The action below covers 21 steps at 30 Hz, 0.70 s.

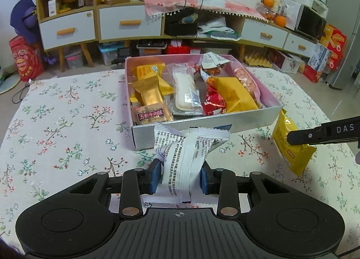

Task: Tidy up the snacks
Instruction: 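Carry the white packet and yellow chip bag into the box and open both tools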

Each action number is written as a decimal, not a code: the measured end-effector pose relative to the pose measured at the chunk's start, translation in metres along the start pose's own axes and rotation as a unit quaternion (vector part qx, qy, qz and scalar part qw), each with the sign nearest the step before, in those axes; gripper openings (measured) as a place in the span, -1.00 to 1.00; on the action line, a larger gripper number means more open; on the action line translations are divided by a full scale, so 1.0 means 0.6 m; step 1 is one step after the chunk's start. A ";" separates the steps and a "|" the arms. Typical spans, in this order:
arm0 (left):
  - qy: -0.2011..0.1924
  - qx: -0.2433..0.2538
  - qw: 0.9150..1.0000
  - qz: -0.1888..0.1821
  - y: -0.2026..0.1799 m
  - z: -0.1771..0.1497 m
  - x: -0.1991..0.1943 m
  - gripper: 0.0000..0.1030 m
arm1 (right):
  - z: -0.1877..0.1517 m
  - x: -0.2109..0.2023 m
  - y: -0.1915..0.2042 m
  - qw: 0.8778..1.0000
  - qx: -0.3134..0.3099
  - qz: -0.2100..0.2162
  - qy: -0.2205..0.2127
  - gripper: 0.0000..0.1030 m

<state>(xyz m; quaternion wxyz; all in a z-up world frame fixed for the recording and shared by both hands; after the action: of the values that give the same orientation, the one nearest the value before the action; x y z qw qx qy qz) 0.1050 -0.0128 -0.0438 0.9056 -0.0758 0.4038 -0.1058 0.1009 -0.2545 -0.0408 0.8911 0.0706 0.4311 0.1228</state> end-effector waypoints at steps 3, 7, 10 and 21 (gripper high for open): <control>-0.007 -0.005 1.000 -0.001 0.003 0.008 -0.007 -0.38 | 0.005 -0.009 -0.005 1.000 0.007 0.004 -0.007 -1.00; -0.019 -0.013 1.000 0.001 0.006 0.023 -0.015 -0.38 | 0.015 -0.022 -0.009 1.000 0.018 0.010 -0.020 -1.00; -0.024 -0.020 0.999 0.004 0.007 0.034 -0.015 -0.38 | 0.030 -0.028 -0.008 0.999 0.031 0.019 -0.033 -1.00; -0.042 -0.033 0.999 0.004 -0.006 0.110 0.023 -0.37 | 0.096 -0.013 0.011 0.992 0.061 0.055 -0.098 -1.00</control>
<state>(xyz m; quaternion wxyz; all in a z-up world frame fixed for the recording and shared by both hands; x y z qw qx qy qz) 0.1631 -0.0166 -0.0092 0.9191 -0.1080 0.3693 -0.0854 0.1404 -0.2514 0.0023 0.9151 0.1607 0.3434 0.1376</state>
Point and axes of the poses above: each gripper's, at about its wrist camera, not at the fingertips, and x roughly the way its jaws point, y to its left, z to its top, the point moved 4 cm from there along x, roughly the way its jaws point, and after that the axes turned 10 degrees about -x, right-handed, at the moved point
